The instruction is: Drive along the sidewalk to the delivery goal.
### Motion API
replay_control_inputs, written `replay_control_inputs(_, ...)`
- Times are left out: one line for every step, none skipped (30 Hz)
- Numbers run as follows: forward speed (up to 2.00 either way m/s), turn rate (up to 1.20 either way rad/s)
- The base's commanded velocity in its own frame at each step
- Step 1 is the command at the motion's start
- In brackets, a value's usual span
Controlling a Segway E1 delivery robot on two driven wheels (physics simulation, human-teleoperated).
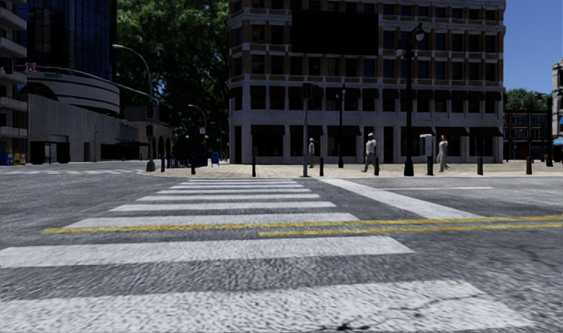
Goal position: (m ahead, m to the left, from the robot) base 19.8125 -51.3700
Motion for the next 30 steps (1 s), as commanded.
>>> replay_control_inputs(2.0, 0.12)
replay_control_inputs(2.0, 0.12)
replay_control_inputs(2.0, 0.12)
replay_control_inputs(2.0, 0.12)
replay_control_inputs(2.0, 0.12)
replay_control_inputs(2.0, 0.15)
replay_control_inputs(2.0, 0.15)
replay_control_inputs(2.0, 0.18)
replay_control_inputs(2.0, 0.21)
replay_control_inputs(2.0, 0.23)
replay_control_inputs(2.0, 0.24)
replay_control_inputs(2.0, 0.26)
replay_control_inputs(2.0, 0.26)
replay_control_inputs(2.0, 0.26)
replay_control_inputs(2.0, 0.26)
replay_control_inputs(2.0, 0.26)
replay_control_inputs(2.0, 0.26)
replay_control_inputs(2.0, 0.26)
replay_control_inputs(2.0, 0.18)
replay_control_inputs(2.0, 0.15)
replay_control_inputs(2.0, 0.2)
replay_control_inputs(2.0, 0.21)
replay_control_inputs(2.0, 0.22)
replay_control_inputs(2.0, 0.22)
replay_control_inputs(2.0, 0.22)
replay_control_inputs(2.0, 0.22)
replay_control_inputs(2.0, 0.17)
replay_control_inputs(2.0, 0.02)
replay_control_inputs(2.0, 0.02)
replay_control_inputs(2.0, 0.0)
